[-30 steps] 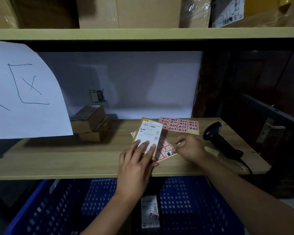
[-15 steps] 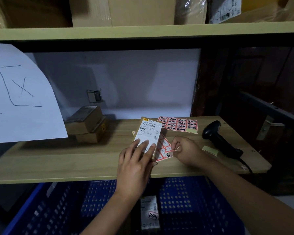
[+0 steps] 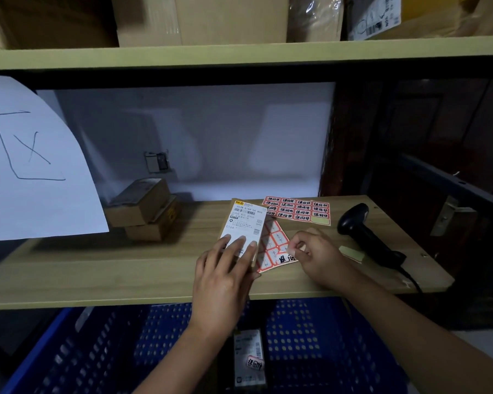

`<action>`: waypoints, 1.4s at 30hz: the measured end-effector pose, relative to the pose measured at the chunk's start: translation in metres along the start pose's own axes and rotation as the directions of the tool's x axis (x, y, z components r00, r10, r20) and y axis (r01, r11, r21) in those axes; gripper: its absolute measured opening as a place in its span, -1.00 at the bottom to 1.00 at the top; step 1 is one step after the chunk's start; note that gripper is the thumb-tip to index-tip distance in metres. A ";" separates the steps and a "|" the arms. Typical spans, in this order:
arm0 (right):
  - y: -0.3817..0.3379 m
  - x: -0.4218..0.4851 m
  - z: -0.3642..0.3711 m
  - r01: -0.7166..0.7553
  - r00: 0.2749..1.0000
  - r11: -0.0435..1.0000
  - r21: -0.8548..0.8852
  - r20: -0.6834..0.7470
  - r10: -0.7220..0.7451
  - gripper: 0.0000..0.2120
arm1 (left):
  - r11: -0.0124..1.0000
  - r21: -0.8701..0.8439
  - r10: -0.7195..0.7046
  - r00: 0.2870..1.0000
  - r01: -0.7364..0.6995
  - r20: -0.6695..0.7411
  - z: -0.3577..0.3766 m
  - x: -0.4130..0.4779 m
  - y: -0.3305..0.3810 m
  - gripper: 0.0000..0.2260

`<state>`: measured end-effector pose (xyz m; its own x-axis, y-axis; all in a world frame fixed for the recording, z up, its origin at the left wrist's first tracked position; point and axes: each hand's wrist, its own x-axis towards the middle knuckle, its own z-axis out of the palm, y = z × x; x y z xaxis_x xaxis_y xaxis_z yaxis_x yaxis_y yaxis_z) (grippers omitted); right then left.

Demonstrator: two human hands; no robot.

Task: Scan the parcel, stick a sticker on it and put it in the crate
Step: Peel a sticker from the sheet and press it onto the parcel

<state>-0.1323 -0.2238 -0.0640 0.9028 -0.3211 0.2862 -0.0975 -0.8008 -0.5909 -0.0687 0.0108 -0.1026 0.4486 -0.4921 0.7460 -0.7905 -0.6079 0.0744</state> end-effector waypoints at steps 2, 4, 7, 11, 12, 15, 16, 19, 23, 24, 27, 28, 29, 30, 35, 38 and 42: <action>-0.002 -0.003 -0.001 0.010 1.000 1.000 0.012 0.003 -0.010 -0.91 | 1.000 0.004 -0.004 1.000 0.004 0.006 0.000 0.001 0.001 -0.53; -0.002 -0.006 0.000 0.016 1.000 0.999 0.043 -0.001 -0.016 -0.92 | 1.000 0.008 -0.009 1.000 0.008 0.023 0.000 0.002 0.002 -0.50; -0.001 -0.012 -0.002 0.028 0.999 0.999 0.033 0.034 -0.029 -0.93 | 1.000 0.018 -0.012 0.999 0.011 0.045 -0.001 0.004 0.003 -0.49; -0.002 -0.018 -0.007 0.088 0.995 0.996 -0.011 0.053 -0.087 -0.92 | 1.000 0.025 -0.012 0.999 0.011 0.052 -0.001 0.005 0.003 -0.50; -0.002 -0.019 -0.008 0.096 0.994 0.995 -0.018 0.051 -0.095 -0.93 | 1.000 0.025 -0.014 0.999 0.013 0.052 -0.001 0.005 0.003 -0.49; 0.002 -0.020 -0.012 0.080 0.995 0.997 -0.016 0.060 -0.079 -0.93 | 1.000 0.027 -0.017 0.998 0.016 0.053 0.000 0.005 0.002 -0.49; 0.003 -0.021 -0.013 0.064 0.997 0.998 -0.005 0.046 -0.064 -0.93 | 0.999 0.030 -0.017 0.999 0.015 0.050 0.000 0.004 0.002 -0.49; 0.002 -0.023 -0.016 0.027 0.996 0.999 0.046 -0.087 -0.023 -0.93 | 0.999 0.023 -0.024 0.999 0.023 0.030 0.002 0.002 0.003 -0.52; -0.026 -0.021 -0.031 0.018 0.961 0.948 0.318 -0.266 0.071 -0.86 | 0.996 -0.042 -0.075 0.995 0.073 -0.062 -0.002 0.002 0.008 -0.57; -0.040 -0.018 -0.035 0.025 0.963 0.904 0.428 -0.254 0.094 -0.82 | 0.995 -0.067 -0.075 0.993 0.069 -0.095 -0.005 0.004 0.011 -0.56; -0.087 -0.013 -0.049 0.033 0.986 0.774 0.632 -0.147 0.078 -0.88 | 0.989 -0.144 -0.065 0.976 0.036 -0.209 -0.013 0.012 0.021 -0.45; -0.102 -0.013 -0.052 0.035 0.991 0.757 0.653 -0.119 0.057 -0.92 | 0.985 -0.170 -0.078 0.966 0.037 -0.247 -0.016 0.015 0.024 -0.38; -0.115 -0.013 -0.054 0.035 0.993 0.764 0.645 -0.108 0.045 -0.93 | 0.979 -0.197 -0.100 0.956 0.046 -0.276 -0.019 0.018 0.027 -0.32; -0.126 -0.012 -0.054 0.034 0.993 0.788 0.615 -0.110 0.043 -0.91 | 0.973 -0.223 -0.121 0.948 0.055 -0.295 -0.022 0.021 0.029 -0.26; -0.151 -0.009 -0.052 0.037 0.973 0.912 0.409 -0.225 0.062 -0.88 | 0.986 -0.164 -0.070 0.934 0.013 -0.349 -0.034 0.034 0.029 -0.22; -0.159 -0.013 -0.052 0.080 0.952 0.955 0.287 -0.306 0.012 -0.83 | 0.992 -0.120 -0.009 0.932 -0.037 -0.362 -0.039 0.037 0.024 -0.31; -0.161 -0.015 -0.047 0.093 0.918 0.982 0.163 -0.397 -0.021 -0.58 | 0.991 -0.121 0.001 0.925 -0.051 -0.381 -0.046 0.039 0.016 -0.42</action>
<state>-0.1499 -0.1141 0.0623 0.6643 -0.4782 0.5744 0.0566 -0.7341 -0.6767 -0.0826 0.0106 -0.0420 0.2553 -0.2187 0.9418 -0.8569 -0.5023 0.1157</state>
